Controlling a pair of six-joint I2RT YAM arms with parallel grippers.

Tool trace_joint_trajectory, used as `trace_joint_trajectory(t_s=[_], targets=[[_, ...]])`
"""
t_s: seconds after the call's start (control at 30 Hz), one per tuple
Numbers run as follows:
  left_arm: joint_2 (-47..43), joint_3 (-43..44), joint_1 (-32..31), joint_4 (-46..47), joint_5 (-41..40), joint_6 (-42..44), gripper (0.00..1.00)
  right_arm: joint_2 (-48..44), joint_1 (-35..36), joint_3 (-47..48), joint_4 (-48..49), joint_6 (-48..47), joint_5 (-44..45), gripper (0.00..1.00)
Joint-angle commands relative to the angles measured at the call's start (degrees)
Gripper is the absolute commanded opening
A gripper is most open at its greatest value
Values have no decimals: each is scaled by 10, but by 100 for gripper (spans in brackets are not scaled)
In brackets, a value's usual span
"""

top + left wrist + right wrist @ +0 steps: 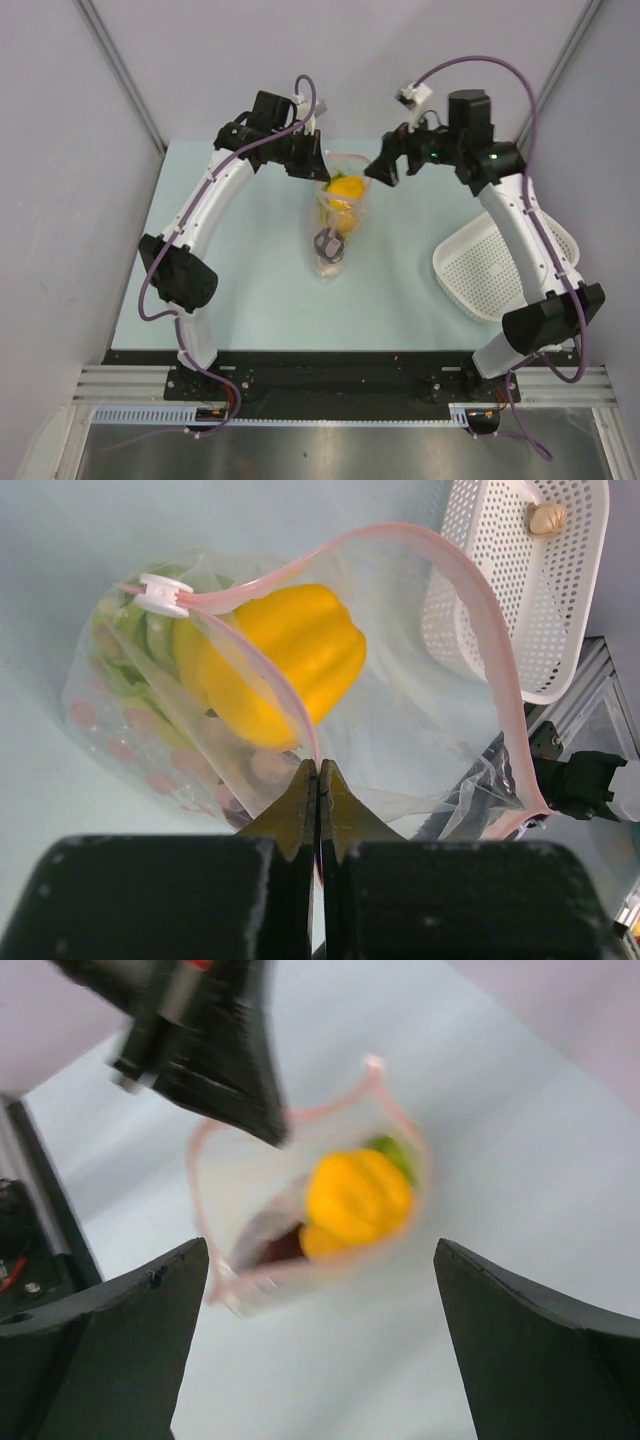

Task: Place the food in the zip-top bag and seal the zipper
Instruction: Place the fake fruit in the zipper food storage bag, then pick up the fake food from the bin.

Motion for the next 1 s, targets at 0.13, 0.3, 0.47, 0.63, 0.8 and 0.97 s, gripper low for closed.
trace_joint_trajectory(t_s=[0.13,0.3,0.47,0.63,0.8,0.97], targets=[[-36,1,0,8,17,13,0,-69,-214,-63,-216,-208,155,98],[-30,2,-1,9,23,7,0,-71,-310,-166,-273,-304,280,93],[-12,18,-1,7,29,3,0,9,-395,-166,-277,-335,334,87],[1,34,0,-6,25,8,0,66,-454,-167,-252,-374,374,82],[-1,33,-1,-12,19,15,0,120,-468,-167,-206,-400,403,77],[-1,31,-1,-17,15,21,0,159,-468,-168,-160,-404,432,70]])
